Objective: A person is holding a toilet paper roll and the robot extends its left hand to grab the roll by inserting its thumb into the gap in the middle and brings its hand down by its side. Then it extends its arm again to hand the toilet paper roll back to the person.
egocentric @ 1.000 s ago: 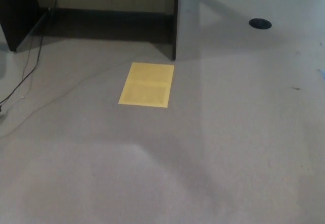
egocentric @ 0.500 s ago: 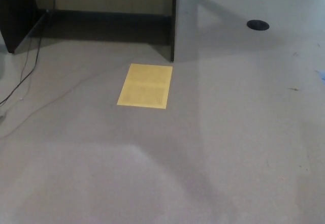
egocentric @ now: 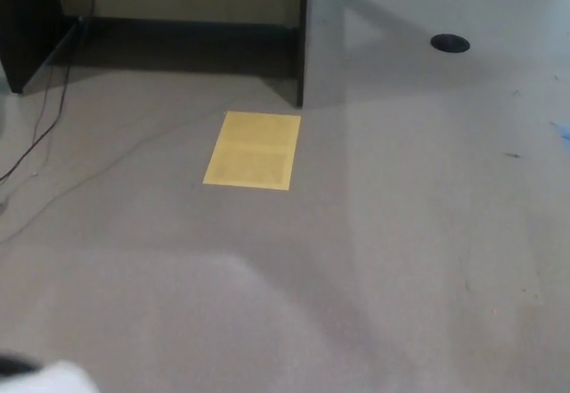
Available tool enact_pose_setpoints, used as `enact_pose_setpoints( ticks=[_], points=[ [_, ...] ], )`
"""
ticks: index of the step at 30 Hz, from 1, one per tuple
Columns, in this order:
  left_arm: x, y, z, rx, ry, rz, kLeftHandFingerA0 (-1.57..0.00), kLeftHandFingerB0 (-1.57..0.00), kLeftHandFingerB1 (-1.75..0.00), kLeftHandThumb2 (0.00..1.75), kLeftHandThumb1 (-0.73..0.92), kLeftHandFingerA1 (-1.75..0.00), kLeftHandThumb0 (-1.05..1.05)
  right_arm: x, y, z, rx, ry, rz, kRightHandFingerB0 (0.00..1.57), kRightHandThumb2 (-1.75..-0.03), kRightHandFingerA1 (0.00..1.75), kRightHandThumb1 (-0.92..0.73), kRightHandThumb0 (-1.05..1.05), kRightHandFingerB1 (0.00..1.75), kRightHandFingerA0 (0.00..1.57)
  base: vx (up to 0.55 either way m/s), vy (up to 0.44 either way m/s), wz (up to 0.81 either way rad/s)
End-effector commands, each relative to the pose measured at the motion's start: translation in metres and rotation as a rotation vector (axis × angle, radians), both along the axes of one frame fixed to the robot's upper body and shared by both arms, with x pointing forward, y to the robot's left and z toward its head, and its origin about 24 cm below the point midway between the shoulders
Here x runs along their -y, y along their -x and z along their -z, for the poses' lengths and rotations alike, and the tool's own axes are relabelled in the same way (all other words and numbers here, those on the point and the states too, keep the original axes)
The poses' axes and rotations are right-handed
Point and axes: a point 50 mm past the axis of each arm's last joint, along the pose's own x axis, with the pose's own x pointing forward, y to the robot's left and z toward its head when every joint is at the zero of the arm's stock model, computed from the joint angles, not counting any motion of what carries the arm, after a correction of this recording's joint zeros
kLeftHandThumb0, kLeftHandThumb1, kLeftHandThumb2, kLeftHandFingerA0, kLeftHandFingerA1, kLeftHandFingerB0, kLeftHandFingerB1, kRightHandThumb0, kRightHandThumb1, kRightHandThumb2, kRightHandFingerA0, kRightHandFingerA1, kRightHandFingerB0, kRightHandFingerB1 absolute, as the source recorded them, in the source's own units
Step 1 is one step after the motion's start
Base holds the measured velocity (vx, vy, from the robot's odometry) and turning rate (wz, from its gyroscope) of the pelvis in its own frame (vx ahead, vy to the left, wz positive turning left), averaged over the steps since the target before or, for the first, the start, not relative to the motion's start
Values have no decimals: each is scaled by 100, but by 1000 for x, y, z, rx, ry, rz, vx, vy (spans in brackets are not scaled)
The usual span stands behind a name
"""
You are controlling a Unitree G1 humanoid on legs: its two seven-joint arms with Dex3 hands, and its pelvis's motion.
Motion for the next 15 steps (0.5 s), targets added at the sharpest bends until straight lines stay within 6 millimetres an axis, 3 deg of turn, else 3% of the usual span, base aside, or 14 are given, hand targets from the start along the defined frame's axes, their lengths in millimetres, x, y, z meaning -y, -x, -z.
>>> enact_pose_setpoints(
  ticks=[1,5,6,9,11,15],
  points=[
    [62,-41,-72,221,-2,232,-99,-81,-110,78,67,-131,-3,11,5,-1,-10,26,23,57,-60,65,-67,-33,45,73,0,0,0],
    [99,-57,-103,314,-20,330,-98,-85,-112,75,68,-138,-4,10,3,-3,-1,24,16,58,-60,65,-67,-34,45,75,0,0,0],
    [118,-64,-115,357,-15,376,-98,-84,-115,72,73,-138,-11,10,2,-3,0,27,11,58,-60,67,-67,-33,46,76,0,0,0],
    [145,-68,-131,387,-20,443,-98,-82,-109,68,76,-134,-10,9,1,-3,7,25,9,58,-60,64,-67,-33,45,76,0,0,0],
    [167,-70,-145,424,-35,505,-90,-80,-112,70,73,-144,-14,9,-2,-4,7,25,4,59,-60,65,-67,-33,45,74,0,0,0],
    [208,-74,-166,479,-32,585,-92,-79,-119,71,70,-155,-10,8,-5,-5,8,20,9,60,-60,68,-66,-33,45,78,0,0,0]
  ],
)
